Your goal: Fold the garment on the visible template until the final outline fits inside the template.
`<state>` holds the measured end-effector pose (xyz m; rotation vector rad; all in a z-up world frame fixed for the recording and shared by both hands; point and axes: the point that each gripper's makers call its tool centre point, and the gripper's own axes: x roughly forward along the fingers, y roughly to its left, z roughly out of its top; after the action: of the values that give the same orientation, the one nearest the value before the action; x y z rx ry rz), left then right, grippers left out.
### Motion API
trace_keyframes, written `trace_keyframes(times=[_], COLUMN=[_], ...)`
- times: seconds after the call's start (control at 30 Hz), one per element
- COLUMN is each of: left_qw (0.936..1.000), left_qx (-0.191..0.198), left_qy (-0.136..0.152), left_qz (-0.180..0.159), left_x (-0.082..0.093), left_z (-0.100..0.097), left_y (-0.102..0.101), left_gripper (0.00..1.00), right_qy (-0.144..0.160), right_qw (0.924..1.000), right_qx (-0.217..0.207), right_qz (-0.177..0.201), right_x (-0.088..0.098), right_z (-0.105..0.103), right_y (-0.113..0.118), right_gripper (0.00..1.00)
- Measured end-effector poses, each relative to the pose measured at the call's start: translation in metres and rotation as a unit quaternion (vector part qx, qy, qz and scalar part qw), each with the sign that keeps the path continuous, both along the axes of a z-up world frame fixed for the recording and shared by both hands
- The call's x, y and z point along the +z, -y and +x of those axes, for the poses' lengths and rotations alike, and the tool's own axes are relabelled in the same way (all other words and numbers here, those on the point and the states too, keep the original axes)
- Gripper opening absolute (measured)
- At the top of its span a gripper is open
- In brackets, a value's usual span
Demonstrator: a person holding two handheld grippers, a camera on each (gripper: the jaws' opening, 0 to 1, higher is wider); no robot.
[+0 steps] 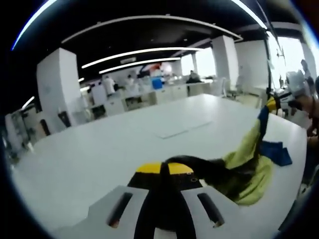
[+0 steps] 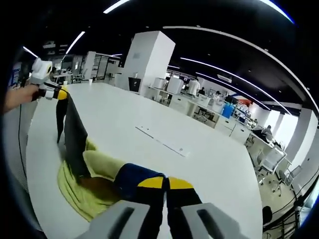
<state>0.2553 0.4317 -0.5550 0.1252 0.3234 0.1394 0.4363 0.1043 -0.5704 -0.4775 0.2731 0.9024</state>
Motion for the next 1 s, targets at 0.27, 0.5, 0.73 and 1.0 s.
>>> trace_keyframes(times=[0.27, 0.5, 0.73, 1.0], left_qw=[0.9995, 0.9977, 0.9967, 0.994], left_qx=[0.017, 0.05, 0.066, 0.101], left_qy=[0.02, 0.029, 0.027, 0.012], left_qz=[-0.015, -0.034, -0.038, -0.04], left_x=[0.002, -0.01, -0.028, -0.053], left_z=[0.012, 0.03, 0.05, 0.065], left_y=[-0.021, -0.05, -0.069, -0.093], left_gripper=[0.0, 0.0, 0.0, 0.0], right_qy=[0.001, -0.02, -0.042, -0.044], right_qw=[1.0, 0.9993, 0.9965, 0.995], right_qx=[0.009, -0.012, -0.045, -0.063], right_qz=[0.001, 0.028, 0.056, 0.065], right_x=[0.005, -0.004, -0.022, -0.039], right_z=[0.021, 0.06, 0.093, 0.122], right_y=[-0.011, -0.023, -0.034, -0.056], right_gripper=[0.0, 0.0, 0.0, 0.0])
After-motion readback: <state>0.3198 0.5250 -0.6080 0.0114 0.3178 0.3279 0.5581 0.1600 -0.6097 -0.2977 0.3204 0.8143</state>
